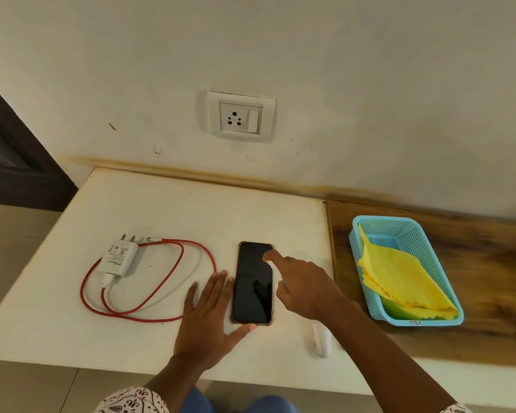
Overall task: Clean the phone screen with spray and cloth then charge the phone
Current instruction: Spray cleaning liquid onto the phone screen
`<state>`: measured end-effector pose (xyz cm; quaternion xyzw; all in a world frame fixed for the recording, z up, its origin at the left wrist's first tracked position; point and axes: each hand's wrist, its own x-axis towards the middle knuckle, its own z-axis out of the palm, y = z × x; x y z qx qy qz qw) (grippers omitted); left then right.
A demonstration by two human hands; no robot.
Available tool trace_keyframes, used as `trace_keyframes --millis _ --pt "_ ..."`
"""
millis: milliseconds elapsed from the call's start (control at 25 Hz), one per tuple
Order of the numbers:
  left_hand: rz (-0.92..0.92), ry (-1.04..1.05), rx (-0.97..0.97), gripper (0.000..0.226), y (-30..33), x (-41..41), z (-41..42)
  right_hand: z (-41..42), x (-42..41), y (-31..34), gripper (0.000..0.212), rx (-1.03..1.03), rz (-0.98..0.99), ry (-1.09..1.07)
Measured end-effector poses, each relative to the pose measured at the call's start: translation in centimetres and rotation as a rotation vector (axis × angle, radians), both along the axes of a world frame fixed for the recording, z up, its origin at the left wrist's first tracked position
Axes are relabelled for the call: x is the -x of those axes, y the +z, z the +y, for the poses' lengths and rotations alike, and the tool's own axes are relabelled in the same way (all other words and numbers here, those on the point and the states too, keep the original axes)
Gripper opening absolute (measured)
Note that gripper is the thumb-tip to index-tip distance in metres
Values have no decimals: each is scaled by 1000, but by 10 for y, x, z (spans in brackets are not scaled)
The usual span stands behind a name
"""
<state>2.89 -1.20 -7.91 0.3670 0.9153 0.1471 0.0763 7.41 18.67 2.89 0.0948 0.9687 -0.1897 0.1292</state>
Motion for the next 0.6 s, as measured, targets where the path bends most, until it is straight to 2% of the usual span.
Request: trace_keyframes --millis 200,360,600 --pt "7 8 -1 92 0 0 0 -4 -11 -1 58 -65 113 -42" --pt "1 7 10 91 -1 0 0 -14 -22 -6 61 39 221 -172" --pt "-8 12 32 91 -1 0 0 -17 -26 -17 60 79 136 -161"
